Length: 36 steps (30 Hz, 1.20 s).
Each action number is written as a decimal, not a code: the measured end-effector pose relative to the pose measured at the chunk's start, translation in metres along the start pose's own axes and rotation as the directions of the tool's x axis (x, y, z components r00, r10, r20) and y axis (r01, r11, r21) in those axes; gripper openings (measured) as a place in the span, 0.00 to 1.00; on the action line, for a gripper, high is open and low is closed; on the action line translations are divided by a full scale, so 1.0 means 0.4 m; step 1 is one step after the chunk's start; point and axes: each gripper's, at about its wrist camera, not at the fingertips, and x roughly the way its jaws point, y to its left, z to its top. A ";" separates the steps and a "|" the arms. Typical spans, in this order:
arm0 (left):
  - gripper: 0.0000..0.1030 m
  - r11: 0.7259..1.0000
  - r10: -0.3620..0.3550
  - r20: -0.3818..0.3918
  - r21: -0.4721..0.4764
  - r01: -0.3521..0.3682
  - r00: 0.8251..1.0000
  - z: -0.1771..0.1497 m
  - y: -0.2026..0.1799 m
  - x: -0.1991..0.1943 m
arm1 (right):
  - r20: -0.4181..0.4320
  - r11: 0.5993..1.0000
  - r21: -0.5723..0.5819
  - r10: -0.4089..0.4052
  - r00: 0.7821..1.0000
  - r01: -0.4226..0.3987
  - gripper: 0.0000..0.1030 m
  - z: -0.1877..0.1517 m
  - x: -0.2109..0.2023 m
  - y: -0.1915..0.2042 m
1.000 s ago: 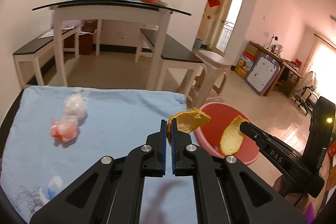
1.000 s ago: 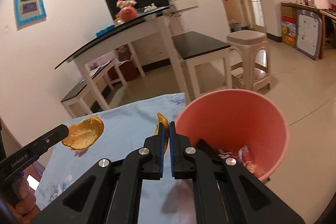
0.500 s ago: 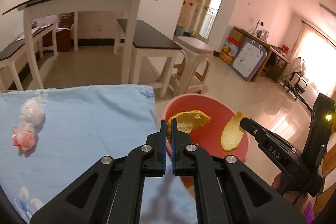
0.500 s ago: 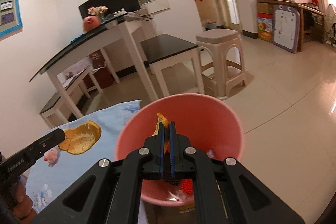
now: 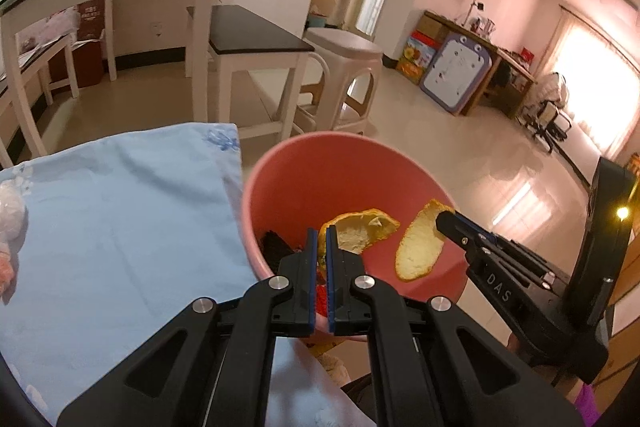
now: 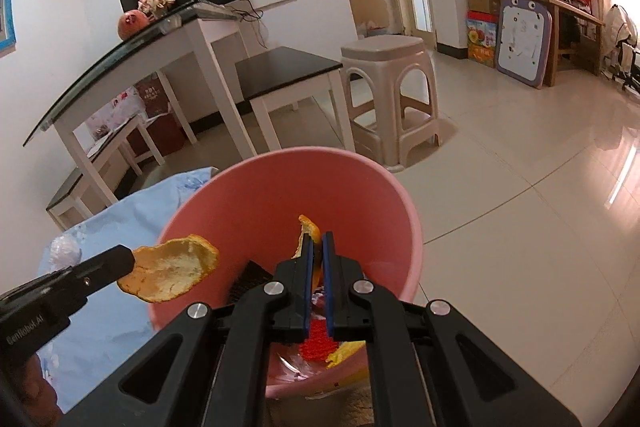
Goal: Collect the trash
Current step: 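Carry both bread crusts over the pink bucket and open both tools to drop them, then move both open tools back over the white plastic bag on the table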
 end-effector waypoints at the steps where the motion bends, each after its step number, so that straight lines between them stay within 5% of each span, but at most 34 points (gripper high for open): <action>1: 0.03 1.000 0.000 -0.006 0.005 0.000 1.000 -0.004 -0.003 0.008 | -0.003 1.000 0.000 -0.002 1.000 0.002 0.05 0.000 0.003 0.000; 11: 0.04 1.000 -0.005 -0.033 0.021 0.005 0.999 -0.011 -0.002 0.038 | -0.015 1.000 0.009 -0.018 1.000 0.018 0.13 -0.012 0.013 -0.017; 15: 0.09 0.999 -0.038 -0.059 -0.009 0.038 0.998 -0.004 0.013 0.047 | -0.010 1.000 0.015 -0.016 1.000 0.016 0.29 -0.010 0.008 -0.021; 21: 0.27 0.998 -0.061 -0.025 -0.013 0.061 0.998 -0.001 0.011 0.019 | 0.006 1.000 0.004 -0.014 1.000 0.014 0.30 -0.011 -0.020 -0.014; 36: 0.28 1.000 0.013 0.065 -0.002 -0.013 0.998 -0.039 0.046 -0.134 | 0.048 0.997 -0.048 0.061 0.997 -0.059 0.38 -0.024 -0.136 0.090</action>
